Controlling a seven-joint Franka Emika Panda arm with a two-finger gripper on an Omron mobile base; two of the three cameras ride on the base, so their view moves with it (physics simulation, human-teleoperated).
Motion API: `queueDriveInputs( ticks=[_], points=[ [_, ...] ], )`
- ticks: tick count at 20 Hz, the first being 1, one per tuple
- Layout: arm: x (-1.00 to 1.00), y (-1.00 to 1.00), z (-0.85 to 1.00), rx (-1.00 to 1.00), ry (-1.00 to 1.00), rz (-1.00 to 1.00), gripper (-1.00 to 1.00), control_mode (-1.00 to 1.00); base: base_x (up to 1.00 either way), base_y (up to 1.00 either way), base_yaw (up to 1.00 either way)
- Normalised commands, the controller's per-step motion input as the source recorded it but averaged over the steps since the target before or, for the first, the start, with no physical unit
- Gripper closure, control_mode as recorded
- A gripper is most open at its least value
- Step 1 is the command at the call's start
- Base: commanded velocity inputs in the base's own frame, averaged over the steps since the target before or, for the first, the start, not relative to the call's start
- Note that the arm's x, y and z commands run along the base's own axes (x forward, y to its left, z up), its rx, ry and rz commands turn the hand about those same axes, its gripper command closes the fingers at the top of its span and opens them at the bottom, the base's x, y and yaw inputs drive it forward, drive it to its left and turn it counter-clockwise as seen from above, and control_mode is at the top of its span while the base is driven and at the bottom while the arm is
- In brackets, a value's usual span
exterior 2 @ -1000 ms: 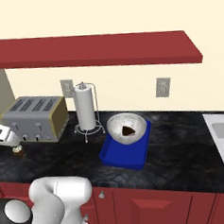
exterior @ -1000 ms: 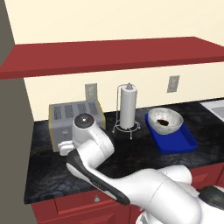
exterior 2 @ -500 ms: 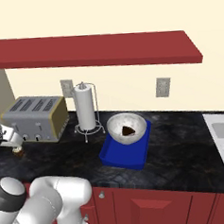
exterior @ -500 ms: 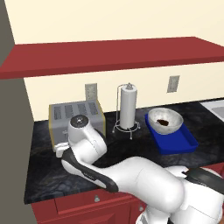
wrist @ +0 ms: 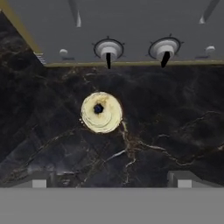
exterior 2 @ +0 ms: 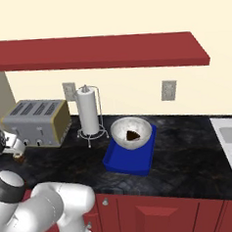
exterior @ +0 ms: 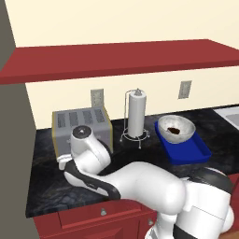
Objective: Place the bowl with cake and the cupcake onto the tray.
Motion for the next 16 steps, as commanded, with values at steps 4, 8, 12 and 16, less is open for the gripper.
queueDriveInputs(
  ticks=[4, 8, 12, 16],
  points=[
    [0.21, 0.01, -0.22, 0.0, 0.0, 0.0, -1.0, -1.0, 0.0, 0.0, 0.0],
    [0.24, 0.04, -0.22, 0.0, 0.0, 0.0, -1.0, -1.0, 0.0, 0.0, 0.0],
    [0.25, 0.08, -0.16, 0.0, 0.0, 0.0, -1.0, -1.0, 0.0, 0.0, 0.0],
    [0.29, 0.15, -0.14, 0.0, 0.0, -0.01, -1.0, -1.0, 0.0, 0.0, 0.0]
  ],
)
